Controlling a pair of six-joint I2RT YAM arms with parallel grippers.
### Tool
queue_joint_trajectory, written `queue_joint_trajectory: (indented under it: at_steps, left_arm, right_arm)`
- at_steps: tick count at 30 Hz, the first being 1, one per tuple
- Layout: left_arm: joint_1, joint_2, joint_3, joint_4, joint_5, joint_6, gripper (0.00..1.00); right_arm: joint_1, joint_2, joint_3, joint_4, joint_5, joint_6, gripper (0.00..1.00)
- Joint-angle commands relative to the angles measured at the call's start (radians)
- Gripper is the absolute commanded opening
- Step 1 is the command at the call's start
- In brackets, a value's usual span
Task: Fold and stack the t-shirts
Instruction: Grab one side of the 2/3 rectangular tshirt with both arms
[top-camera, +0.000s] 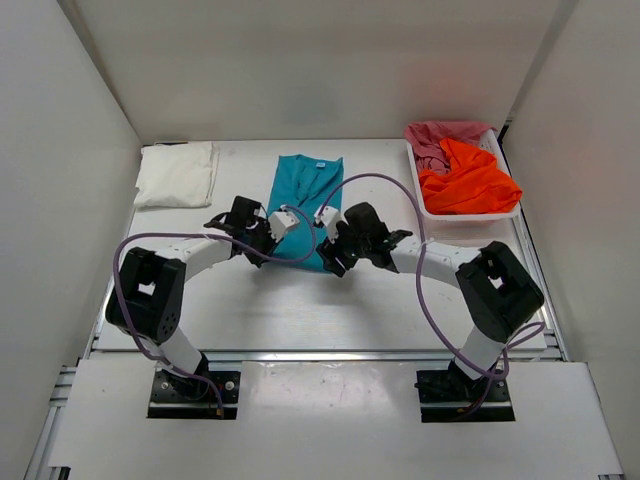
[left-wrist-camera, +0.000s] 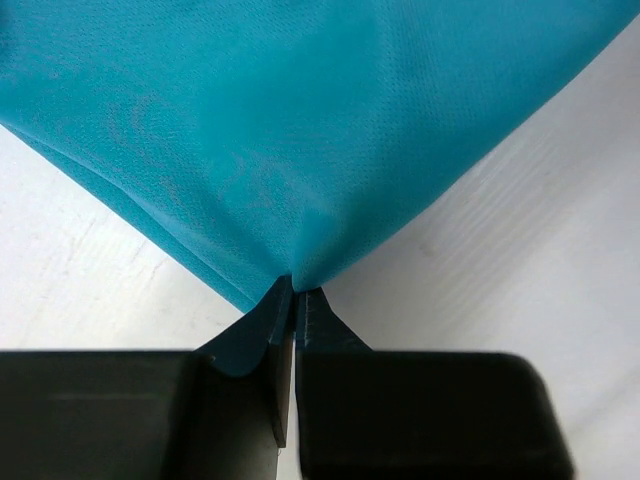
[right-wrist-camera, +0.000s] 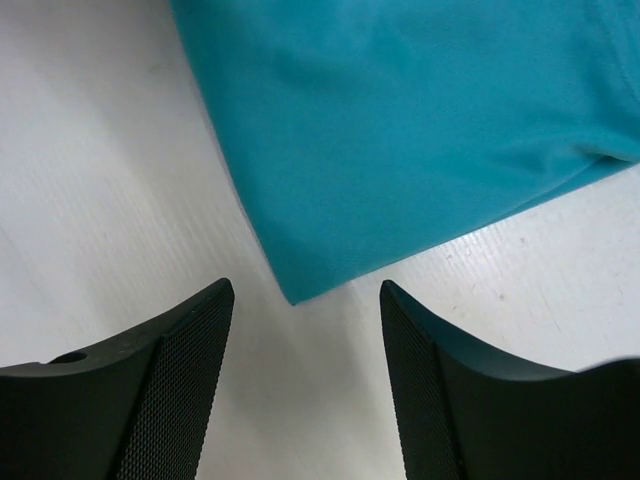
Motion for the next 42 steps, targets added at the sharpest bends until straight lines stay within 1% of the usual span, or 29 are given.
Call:
queue_joint_trajectory:
  at_steps: [1,3,6,11,16,19,20,21,22,24,25,26,29,33,34,36,39,40,42]
  left_arm:
    - [0.008,-0.01,0.043,-0.052,0.104,-0.137,0.0]
    - [0.001,-0.008,0.022,-0.049,0.11,-0.154,0.0]
    - [-0.012,-0.019,0.006,-0.048,0.106,-0.155,0.0]
    - [-0.004,-0.008,0.018,-0.058,0.101,-0.157,0.0]
    - [-0.003,0.001,0.034,-0.066,0.103,-0.148,0.0]
    - [0.008,-0.005,0.028,-0.055,0.109,-0.155,0.0]
    - [0.002,-0.005,0.026,-0.054,0.113,-0.157,0.0]
    - [0.005,-0.007,0.019,-0.058,0.115,-0.154,0.0]
    - [0.01,-0.008,0.018,-0.052,0.118,-0.161,0.0]
    - [0.007,-0.011,0.015,-0.052,0.118,-0.161,0.0]
    - [0.014,-0.015,0.012,-0.055,0.115,-0.164,0.0]
    - [0.011,-0.018,0.008,-0.055,0.118,-0.166,0.0]
    - [0.011,-0.024,0.009,-0.075,0.107,-0.155,0.0]
    - [-0.013,-0.034,0.02,-0.107,0.086,-0.191,0.0]
    - [-0.019,-0.03,0.038,-0.117,0.089,-0.192,0.0]
    - [-0.033,-0.036,0.055,-0.155,0.091,-0.203,0.0]
    - [-0.03,-0.05,0.066,-0.215,0.083,-0.214,0.0]
    - [-0.032,-0.062,0.081,-0.228,0.081,-0.215,0.0]
    - [-0.038,-0.064,0.113,-0.305,0.083,-0.211,0.0]
  right_arm:
    - [0.023,-0.001,-0.054,0.083,-0.042,-0.168,0.66]
    - [0.031,0.011,-0.066,0.101,-0.055,-0.22,0.66]
    - [0.048,0.042,-0.054,0.092,-0.013,-0.288,0.66]
    - [0.063,0.067,-0.059,0.095,-0.004,-0.359,0.67]
    - [0.071,0.132,-0.03,0.066,0.114,-0.392,0.66]
    - [0.071,0.175,-0.01,0.049,0.174,-0.39,0.61]
    - [0.071,0.183,-0.01,0.05,0.174,-0.389,0.53]
    - [0.074,0.185,-0.006,0.047,0.182,-0.397,0.41]
    - [0.081,0.183,-0.005,0.046,0.176,-0.39,0.34]
    - [0.074,0.182,-0.005,0.043,0.168,-0.385,0.11]
    - [0.074,0.177,-0.005,0.038,0.168,-0.379,0.03]
    - [0.075,0.16,-0.008,0.031,0.163,-0.377,0.0]
    - [0.069,0.111,-0.032,0.012,0.127,-0.383,0.0]
    - [0.072,0.025,-0.045,-0.006,0.091,-0.374,0.0]
    - [0.069,0.028,-0.04,-0.058,0.079,-0.374,0.0]
    - [0.077,-0.014,-0.011,-0.097,0.044,-0.373,0.0]
    - [0.066,-0.06,0.007,-0.17,-0.074,-0.363,0.0]
    - [0.052,-0.07,0.007,-0.192,-0.093,-0.362,0.0]
    - [0.036,-0.084,0.036,-0.276,-0.189,-0.344,0.0]
